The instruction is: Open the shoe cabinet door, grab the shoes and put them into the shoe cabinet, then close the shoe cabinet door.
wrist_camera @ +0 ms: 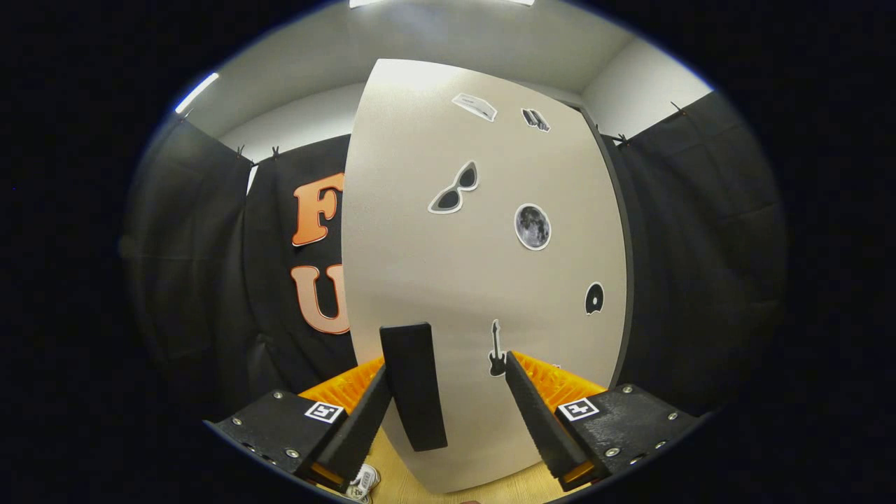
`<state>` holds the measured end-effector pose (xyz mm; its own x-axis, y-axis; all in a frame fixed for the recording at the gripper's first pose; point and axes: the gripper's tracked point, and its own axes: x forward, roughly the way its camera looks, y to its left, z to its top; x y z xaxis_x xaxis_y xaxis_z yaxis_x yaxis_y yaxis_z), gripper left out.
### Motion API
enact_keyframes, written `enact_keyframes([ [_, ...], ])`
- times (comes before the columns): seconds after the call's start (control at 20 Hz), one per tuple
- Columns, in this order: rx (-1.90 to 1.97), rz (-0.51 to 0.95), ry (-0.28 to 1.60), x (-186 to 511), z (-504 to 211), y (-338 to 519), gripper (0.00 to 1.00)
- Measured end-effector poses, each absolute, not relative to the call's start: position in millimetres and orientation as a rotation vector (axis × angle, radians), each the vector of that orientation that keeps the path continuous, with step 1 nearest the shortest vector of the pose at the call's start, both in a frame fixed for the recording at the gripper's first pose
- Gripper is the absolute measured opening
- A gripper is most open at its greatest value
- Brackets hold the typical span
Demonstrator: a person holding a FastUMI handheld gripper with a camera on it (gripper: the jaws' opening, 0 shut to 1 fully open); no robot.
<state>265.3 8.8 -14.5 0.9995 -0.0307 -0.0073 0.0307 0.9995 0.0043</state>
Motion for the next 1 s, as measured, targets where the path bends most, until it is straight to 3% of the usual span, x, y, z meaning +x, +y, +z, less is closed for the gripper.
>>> enact_keyframes([
  [1.0, 0.015, 0.013, -0.009, 246.3, -6.8, 4.2, 0.95],
])
